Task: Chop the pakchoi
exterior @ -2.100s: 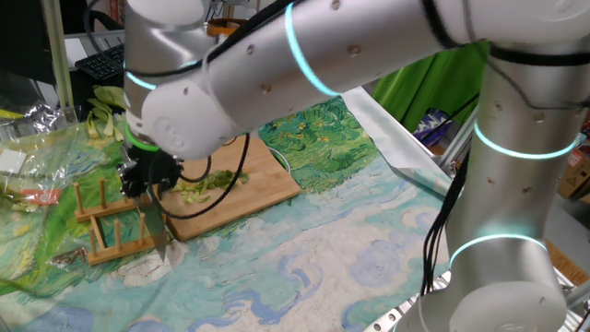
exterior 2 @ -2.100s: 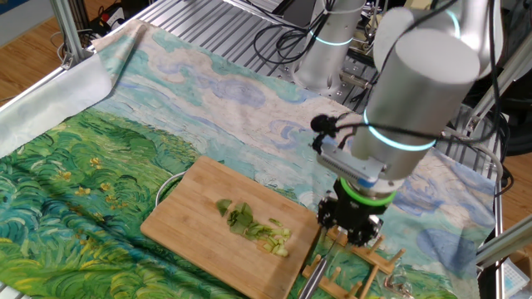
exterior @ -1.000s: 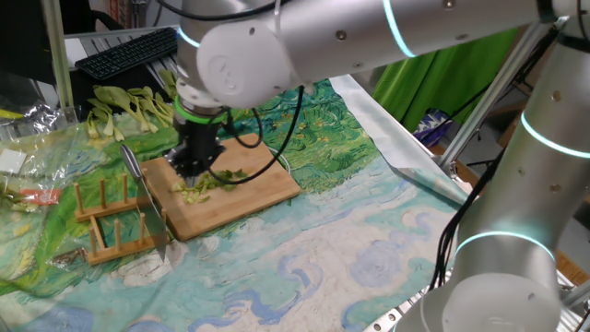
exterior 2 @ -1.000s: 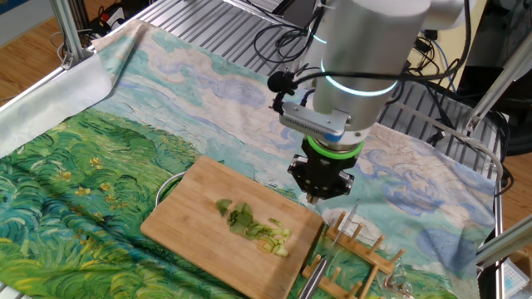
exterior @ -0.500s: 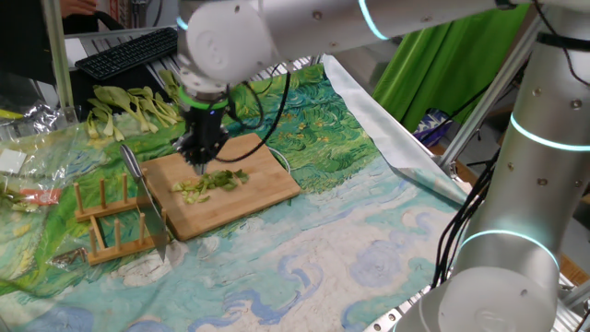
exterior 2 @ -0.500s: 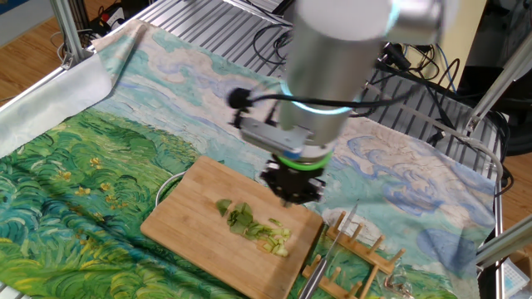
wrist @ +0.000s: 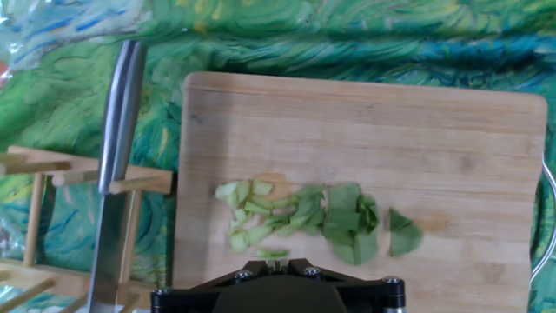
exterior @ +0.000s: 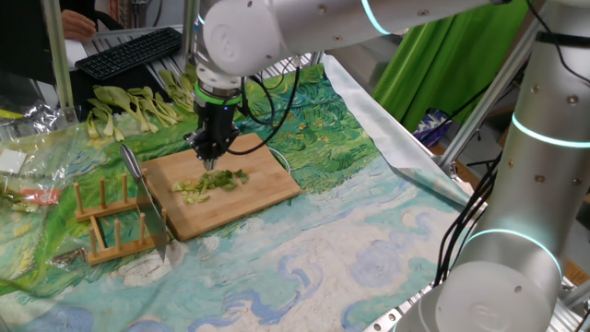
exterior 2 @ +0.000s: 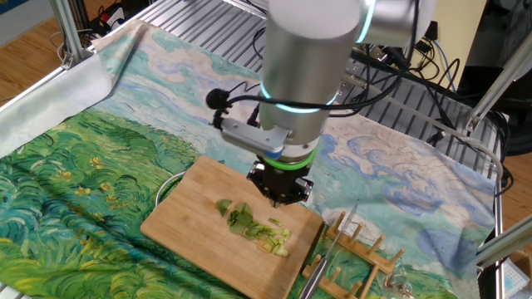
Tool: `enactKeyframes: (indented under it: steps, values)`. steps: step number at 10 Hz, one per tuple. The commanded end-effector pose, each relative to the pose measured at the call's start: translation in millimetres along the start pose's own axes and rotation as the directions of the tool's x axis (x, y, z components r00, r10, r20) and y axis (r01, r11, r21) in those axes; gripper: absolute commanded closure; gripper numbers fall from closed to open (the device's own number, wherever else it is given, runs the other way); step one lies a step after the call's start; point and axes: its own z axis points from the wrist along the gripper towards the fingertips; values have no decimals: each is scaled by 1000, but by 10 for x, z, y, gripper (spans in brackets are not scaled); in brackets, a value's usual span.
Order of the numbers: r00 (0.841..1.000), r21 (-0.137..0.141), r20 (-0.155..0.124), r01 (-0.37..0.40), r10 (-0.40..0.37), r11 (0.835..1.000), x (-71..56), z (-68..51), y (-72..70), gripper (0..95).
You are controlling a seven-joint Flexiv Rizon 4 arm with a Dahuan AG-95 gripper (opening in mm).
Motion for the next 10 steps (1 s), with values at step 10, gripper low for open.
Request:
enactKeyframes:
  steps: [10]
  values:
    - [1000,15,11,-4,4,1000,72,-3,-126,950]
